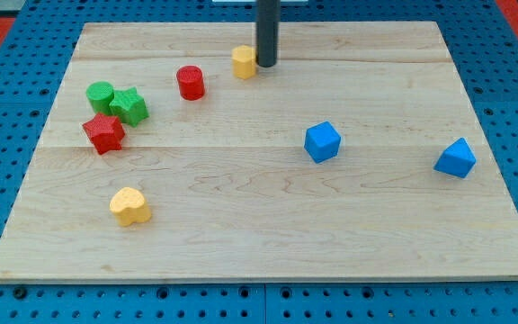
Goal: Push hexagon to the top left of the board
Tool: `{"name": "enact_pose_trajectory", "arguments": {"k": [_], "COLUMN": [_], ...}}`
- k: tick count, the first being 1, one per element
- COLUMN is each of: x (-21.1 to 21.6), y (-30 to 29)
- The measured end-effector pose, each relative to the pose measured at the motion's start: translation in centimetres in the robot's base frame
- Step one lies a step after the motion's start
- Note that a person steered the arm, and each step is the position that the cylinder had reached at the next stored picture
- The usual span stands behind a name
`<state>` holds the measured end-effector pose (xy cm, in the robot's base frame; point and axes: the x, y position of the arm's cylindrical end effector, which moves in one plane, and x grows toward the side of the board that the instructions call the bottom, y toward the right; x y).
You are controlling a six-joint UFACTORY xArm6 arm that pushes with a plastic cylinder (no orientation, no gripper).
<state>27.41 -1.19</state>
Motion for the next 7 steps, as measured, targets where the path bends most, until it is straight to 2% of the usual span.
{"name": "enact_pose_trajectory", "arguments": {"k": [1, 2, 3, 4, 7], "x": [-0.7, 0.6, 3.7, 2.6, 0.1], "y": [-5.0, -7.5, -8.0, -11.9, -10.4]}}
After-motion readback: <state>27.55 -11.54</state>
